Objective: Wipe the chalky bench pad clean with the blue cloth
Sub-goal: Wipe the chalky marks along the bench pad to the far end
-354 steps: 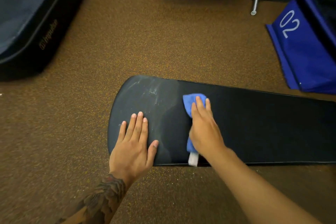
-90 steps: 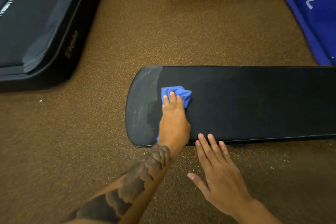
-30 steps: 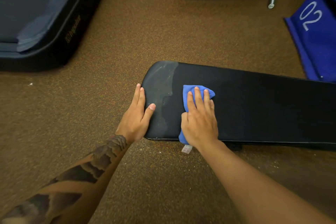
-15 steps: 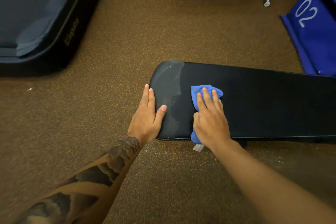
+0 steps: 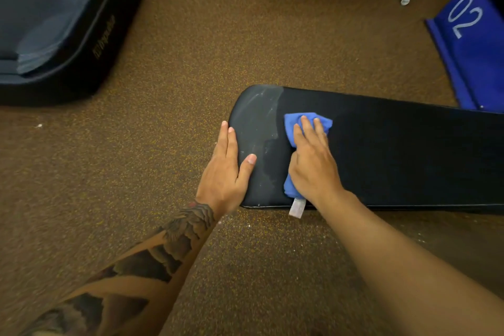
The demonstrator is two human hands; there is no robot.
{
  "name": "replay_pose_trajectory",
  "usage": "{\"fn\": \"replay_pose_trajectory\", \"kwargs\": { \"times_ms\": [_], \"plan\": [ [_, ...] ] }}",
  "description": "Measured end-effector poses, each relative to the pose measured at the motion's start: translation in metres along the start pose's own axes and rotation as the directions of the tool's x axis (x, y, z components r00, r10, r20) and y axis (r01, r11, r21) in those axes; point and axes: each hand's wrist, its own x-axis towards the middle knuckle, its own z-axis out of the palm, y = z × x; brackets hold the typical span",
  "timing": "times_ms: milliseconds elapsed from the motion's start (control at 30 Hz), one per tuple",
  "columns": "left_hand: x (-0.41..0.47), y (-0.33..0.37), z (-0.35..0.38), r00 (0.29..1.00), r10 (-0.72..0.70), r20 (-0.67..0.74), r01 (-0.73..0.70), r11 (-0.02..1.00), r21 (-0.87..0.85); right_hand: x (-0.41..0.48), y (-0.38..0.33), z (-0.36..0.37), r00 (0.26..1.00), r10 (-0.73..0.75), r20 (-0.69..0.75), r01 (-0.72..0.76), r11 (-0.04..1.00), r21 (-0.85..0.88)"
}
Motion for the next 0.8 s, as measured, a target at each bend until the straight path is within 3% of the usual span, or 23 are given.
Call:
{"fn": "replay_pose_trajectory", "kwargs": {
  "times_ms": [200, 367, 500, 600, 733, 800],
  "plan": [
    [0.001, 0.0, 0.0, 1.0, -0.011, 0.002, 0.011, 1.0, -0.002, -0.056, 0.01, -0.008, 0.978, -0.194, 0.08, 0.196, 0.981, -0.014],
    [0.0, 0.001, -0.002, 1.0, -0.004, -0.001, 0.004, 1.0, -0.004, 0.013, 0.031, -0.017, 1.0, -0.015, 0.025, 0.016, 0.999, -0.03],
    [0.0, 0.001, -0.001, 1.0, 0.005, -0.009, -0.005, 0.999, -0.032, 0.078, 0.006, -0.009, 0.998, 0.049, 0.035, -0.047, 0.997, -0.054],
    [0.0, 0.001, 0.0, 1.0, 0.013, -0.012, -0.014, 0.999, -0.047, 0.076, -0.006, -0.002, 0.999, -0.022, 0.045, 0.023, 0.999, -0.025],
    [0.0, 0.001, -0.001, 0.999, 0.024, -0.022, -0.025, 0.999, -0.034, 0.025, 0.008, -0.004, 0.956, -0.283, 0.078, 0.288, 0.957, -0.048],
    [0.0, 0.002, -0.002, 1.0, 0.019, -0.015, -0.019, 0.999, -0.029, 0.015, 0.018, -0.009, 0.947, -0.297, 0.12, 0.306, 0.95, -0.067]
  ]
}}
